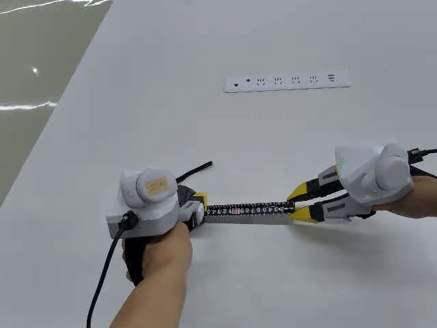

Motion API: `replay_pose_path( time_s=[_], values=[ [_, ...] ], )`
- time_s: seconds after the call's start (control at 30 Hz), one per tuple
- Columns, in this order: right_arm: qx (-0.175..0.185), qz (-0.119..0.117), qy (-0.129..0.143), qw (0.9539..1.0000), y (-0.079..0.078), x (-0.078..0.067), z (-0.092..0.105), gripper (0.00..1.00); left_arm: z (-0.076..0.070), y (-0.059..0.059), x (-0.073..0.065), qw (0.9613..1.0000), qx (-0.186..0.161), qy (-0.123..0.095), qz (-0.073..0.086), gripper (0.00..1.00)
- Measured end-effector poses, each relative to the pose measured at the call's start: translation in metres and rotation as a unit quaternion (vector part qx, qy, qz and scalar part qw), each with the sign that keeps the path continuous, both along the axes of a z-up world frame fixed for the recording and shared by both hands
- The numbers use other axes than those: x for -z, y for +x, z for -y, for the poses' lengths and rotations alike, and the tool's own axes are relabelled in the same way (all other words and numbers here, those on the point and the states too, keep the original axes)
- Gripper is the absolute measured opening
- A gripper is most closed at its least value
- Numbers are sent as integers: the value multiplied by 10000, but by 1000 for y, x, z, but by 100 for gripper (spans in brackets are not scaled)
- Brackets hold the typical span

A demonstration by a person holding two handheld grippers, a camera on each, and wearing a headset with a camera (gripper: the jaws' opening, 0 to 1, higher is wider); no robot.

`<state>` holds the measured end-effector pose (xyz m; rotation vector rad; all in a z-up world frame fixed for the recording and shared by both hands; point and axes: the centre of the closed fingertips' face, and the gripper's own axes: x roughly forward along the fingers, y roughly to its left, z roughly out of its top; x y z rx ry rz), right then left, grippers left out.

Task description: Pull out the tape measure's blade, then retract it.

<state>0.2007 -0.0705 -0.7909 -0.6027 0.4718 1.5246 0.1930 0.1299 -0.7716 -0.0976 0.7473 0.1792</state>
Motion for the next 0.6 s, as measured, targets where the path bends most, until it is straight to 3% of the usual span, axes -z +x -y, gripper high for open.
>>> replay_pose_path(
  time_s=[0.6],
  values=[
    [-64,-11,-1,10000,1,0,-8,14,0,-3,-2,10000,-25,-82,-9,58]
  ],
)
